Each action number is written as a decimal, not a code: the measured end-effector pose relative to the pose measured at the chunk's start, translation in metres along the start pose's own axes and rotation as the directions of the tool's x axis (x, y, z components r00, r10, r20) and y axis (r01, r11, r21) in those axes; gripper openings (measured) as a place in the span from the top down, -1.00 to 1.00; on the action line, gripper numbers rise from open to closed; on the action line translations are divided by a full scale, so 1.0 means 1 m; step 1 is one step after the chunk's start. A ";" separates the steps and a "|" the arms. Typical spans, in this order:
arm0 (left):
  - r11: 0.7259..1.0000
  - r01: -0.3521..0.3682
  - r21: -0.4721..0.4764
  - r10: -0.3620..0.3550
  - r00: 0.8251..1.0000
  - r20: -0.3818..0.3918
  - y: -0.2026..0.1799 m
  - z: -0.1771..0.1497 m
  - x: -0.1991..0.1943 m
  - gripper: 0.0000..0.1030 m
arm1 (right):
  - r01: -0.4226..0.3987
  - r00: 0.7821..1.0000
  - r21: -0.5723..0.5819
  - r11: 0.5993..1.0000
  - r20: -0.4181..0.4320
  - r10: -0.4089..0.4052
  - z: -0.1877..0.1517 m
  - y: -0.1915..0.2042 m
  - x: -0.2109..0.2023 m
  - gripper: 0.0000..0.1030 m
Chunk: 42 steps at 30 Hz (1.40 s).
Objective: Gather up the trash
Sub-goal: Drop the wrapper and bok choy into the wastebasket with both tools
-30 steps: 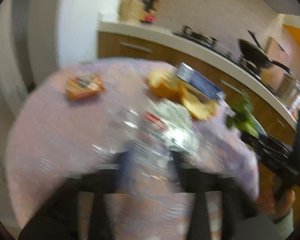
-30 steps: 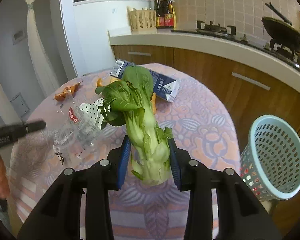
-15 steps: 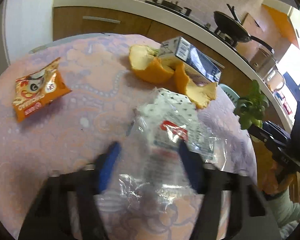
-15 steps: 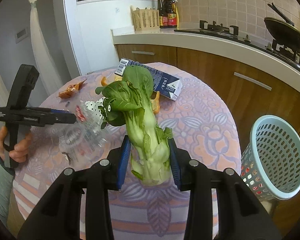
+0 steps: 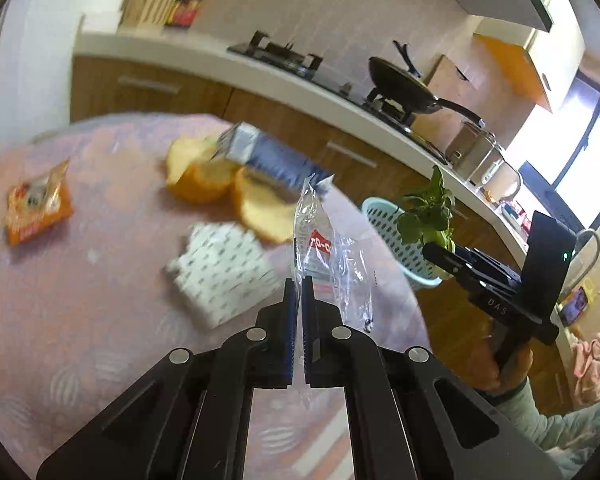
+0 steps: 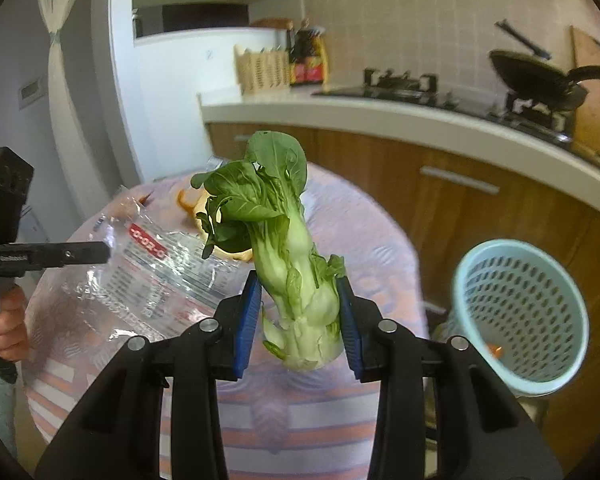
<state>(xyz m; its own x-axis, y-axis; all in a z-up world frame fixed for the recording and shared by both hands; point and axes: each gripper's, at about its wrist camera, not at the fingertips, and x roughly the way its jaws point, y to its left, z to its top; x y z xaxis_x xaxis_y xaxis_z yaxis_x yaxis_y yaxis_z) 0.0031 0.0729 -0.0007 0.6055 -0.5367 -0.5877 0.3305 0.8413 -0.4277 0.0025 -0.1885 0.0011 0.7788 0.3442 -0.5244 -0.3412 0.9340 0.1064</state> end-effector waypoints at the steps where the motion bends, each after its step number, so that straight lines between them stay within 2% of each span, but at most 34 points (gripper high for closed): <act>1: 1.000 -0.006 0.013 0.006 1.000 0.001 -0.010 0.007 0.001 0.98 | 0.009 1.000 0.010 1.000 0.011 -0.009 0.001 -0.006 -0.004 0.34; 3: 0.998 -0.042 0.036 0.042 0.999 0.007 -0.023 0.016 0.006 0.98 | 0.004 1.000 0.039 0.999 0.018 -0.005 0.002 -0.018 -0.010 0.34; 8: 0.997 -0.008 0.082 0.006 1.000 0.028 -0.052 0.033 0.012 0.98 | 0.073 0.996 0.074 0.995 0.049 -0.077 0.002 -0.050 -0.026 0.34; 12: 0.992 0.024 0.127 -0.025 1.000 0.005 -0.087 0.050 0.039 0.98 | 0.127 0.989 0.142 0.982 0.055 -0.136 0.001 -0.086 -0.034 0.34; 15: 0.985 0.059 0.161 -0.056 0.998 -0.027 -0.120 0.068 0.077 0.98 | 0.182 0.981 0.210 0.960 0.029 -0.193 -0.009 -0.124 -0.033 0.34; 20: 0.976 0.084 0.202 -0.066 0.993 -0.095 -0.167 0.085 0.142 0.98 | 0.283 0.959 0.350 0.893 -0.080 -0.272 -0.035 -0.200 -0.012 0.34; 22: 0.977 0.092 0.190 -0.068 0.989 -0.129 -0.185 0.090 0.175 0.98 | 0.308 0.951 0.393 0.867 -0.135 -0.277 -0.043 -0.225 0.001 0.34; 27: 0.976 0.019 0.217 0.021 0.984 -0.179 -0.214 0.096 0.245 0.98 | 0.335 0.940 0.463 0.821 -0.231 -0.253 -0.062 -0.268 0.028 0.29; 32: 0.973 -0.026 0.230 0.072 0.978 -0.196 -0.223 0.101 0.286 0.98 | 0.334 0.940 0.491 0.804 -0.235 -0.247 -0.069 -0.287 0.034 0.18; 38: 0.975 -0.023 0.219 0.075 0.970 -0.231 -0.228 0.096 0.324 0.95 | 0.334 0.942 0.537 0.775 -0.221 -0.253 -0.078 -0.304 0.022 0.16; 39: 0.975 -0.032 0.220 0.085 0.968 -0.236 -0.229 0.093 0.332 0.79 | 0.332 0.943 0.543 0.772 -0.219 -0.251 -0.078 -0.306 0.022 0.16; 40: 0.974 -0.043 0.224 0.099 0.966 -0.241 -0.228 0.089 0.337 0.24 | 0.329 0.944 0.548 0.769 -0.217 -0.250 -0.079 -0.307 0.019 0.16; 42: 0.969 -0.068 0.238 0.123 0.966 -0.225 -0.228 0.083 0.342 -0.13 | 0.332 0.943 0.546 0.769 -0.215 -0.254 -0.080 -0.307 0.013 0.16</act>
<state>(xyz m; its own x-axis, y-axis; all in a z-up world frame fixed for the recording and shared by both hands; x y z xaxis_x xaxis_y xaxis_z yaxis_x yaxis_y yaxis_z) 0.1950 -0.2972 -0.0475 0.4627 -0.4295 -0.7755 0.4514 0.8671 -0.2108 0.0751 -0.4788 -0.1060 0.7082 0.0666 -0.7028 0.2835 0.8849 0.3695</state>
